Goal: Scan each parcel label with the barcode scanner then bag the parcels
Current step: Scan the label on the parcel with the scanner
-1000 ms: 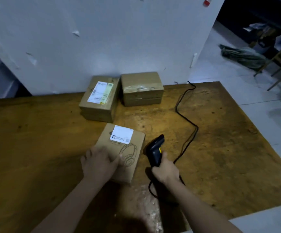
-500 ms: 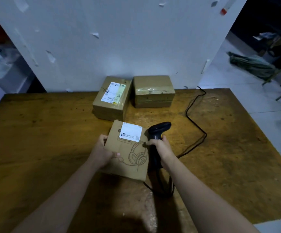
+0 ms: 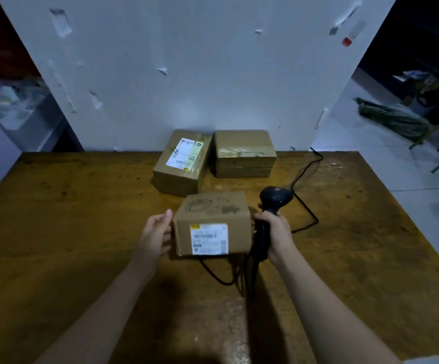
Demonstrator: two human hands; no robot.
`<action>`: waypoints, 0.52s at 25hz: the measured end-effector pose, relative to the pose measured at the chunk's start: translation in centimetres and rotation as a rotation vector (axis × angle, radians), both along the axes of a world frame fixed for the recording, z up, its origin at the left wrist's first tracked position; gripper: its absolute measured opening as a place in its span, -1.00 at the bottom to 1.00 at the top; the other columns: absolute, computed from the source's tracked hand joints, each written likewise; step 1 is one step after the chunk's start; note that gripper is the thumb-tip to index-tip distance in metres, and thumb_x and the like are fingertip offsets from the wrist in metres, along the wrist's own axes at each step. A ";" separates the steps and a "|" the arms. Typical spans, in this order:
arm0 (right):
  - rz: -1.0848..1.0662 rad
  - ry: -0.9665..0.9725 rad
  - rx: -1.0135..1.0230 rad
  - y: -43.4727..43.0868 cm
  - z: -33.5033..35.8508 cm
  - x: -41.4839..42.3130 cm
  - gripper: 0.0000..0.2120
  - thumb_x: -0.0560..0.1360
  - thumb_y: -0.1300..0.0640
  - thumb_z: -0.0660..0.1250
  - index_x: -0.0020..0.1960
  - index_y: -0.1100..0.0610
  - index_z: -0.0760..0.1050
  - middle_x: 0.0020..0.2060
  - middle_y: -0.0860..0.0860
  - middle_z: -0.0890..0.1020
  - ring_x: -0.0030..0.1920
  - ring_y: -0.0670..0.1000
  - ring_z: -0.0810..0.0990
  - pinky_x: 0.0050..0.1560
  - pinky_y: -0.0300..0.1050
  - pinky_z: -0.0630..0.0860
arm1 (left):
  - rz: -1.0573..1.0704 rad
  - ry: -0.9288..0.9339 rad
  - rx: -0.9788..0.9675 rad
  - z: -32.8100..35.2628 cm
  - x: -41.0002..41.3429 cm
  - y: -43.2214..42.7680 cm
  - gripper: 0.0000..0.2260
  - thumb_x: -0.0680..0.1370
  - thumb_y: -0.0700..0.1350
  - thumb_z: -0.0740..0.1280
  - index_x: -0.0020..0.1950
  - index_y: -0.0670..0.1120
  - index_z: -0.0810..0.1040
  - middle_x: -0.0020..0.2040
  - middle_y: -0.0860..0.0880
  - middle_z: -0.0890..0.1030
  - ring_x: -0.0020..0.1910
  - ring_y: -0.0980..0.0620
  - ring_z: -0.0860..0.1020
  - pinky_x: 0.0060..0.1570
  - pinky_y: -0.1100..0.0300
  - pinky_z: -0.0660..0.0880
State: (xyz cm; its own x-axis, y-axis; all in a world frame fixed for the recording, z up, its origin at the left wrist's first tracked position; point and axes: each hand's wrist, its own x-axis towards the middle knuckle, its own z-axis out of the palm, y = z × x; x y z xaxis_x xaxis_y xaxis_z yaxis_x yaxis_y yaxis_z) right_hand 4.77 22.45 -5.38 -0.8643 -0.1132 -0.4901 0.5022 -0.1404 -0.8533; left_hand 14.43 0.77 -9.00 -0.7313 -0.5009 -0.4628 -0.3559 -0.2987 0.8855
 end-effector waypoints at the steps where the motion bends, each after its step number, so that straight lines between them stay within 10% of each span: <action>1: 0.007 -0.015 0.034 0.0 -0.2 0.4 -0.76 0.45 0.27 0.29 0.11 0.11 0.44 -0.18 0.12 0.63 -0.26 0.08 0.58 -0.25 -0.04 0.51 | -0.114 -0.059 -0.077 -0.3 -0.1 0.2 -0.65 0.49 0.06 0.37 0.24 0.06 0.43 0.09 -0.10 0.55 0.01 -0.09 0.57 0.07 -0.07 0.51; 8: 0.047 0.002 0.048 1.5 -0.4 2.8 -0.81 0.49 0.25 0.27 0.10 0.10 0.44 -0.21 0.13 0.59 -0.42 0.05 0.50 -0.42 -0.10 0.44 | -0.704 -0.243 -0.450 -1.3 0.0 2.2 -0.12 0.31 0.24 0.46 0.49 0.31 0.04 0.56 -0.07 -0.05 0.52 -0.21 0.08 0.41 -0.23 0.21; 11: 0.028 -0.038 0.078 3.4 -0.5 4.1 -0.88 0.51 0.22 0.23 0.03 0.11 0.47 -0.26 0.12 0.54 -0.41 0.03 0.45 -0.39 -0.11 0.38 | -1.127 -0.336 -0.972 -2.6 0.5 2.8 0.01 0.31 0.21 0.48 0.49 0.30 -0.20 0.47 0.01 -0.50 0.48 -0.10 -0.39 0.47 -0.23 -0.19; 13: 0.017 -0.062 0.120 4.5 -0.8 4.7 -0.86 0.51 0.20 0.23 0.06 0.12 0.46 -0.21 0.14 0.56 -0.40 0.03 0.46 -0.39 -0.12 0.39 | -1.189 -0.255 -1.075 -3.2 0.3 2.7 -0.04 0.40 0.12 0.45 0.51 0.22 -0.22 0.48 0.10 -0.47 0.50 -0.02 -0.37 0.50 -0.17 -0.17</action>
State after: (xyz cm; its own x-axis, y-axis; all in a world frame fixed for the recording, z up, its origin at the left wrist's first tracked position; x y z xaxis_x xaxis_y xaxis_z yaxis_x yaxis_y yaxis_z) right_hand 9.47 26.95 -6.22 -0.8301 -0.0652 -0.5537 0.5563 -0.0297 -0.8305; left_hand 14.73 3.51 -12.17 -0.8842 0.1058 -0.4550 -0.0840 0.9222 0.3776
